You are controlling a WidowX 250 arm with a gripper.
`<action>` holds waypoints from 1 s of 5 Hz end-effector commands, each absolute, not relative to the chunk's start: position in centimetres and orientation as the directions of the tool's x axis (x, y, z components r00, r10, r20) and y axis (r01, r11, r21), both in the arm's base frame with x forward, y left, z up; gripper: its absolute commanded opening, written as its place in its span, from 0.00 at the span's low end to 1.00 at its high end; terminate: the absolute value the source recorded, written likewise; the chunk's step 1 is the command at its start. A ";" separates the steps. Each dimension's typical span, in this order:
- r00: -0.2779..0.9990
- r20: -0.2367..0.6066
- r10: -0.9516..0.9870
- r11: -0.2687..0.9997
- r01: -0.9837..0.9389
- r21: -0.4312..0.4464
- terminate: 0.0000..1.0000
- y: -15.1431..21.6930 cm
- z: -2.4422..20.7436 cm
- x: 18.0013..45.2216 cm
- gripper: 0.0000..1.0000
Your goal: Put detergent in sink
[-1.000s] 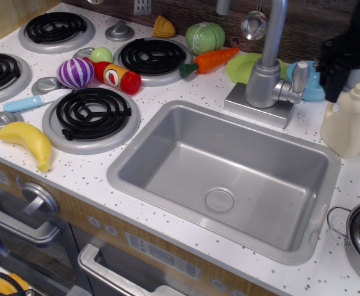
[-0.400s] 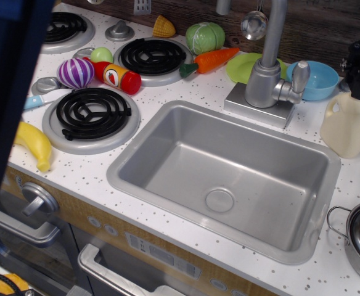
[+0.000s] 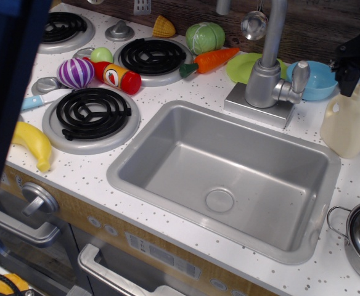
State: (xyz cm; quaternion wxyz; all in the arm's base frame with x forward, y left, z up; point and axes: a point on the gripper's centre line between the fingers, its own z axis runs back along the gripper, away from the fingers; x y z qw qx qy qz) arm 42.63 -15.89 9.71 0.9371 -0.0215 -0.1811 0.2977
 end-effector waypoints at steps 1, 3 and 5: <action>0.753 0.364 0.548 0.834 -0.522 -0.176 0.00 -15.2 9.7 43.2 1.00; 0.766 0.357 0.534 0.845 -0.483 -0.229 0.00 -14.2 7.5 43.5 0.00; 0.771 0.360 0.525 0.851 -0.477 -0.218 0.00 -14.3 8.4 43.2 0.00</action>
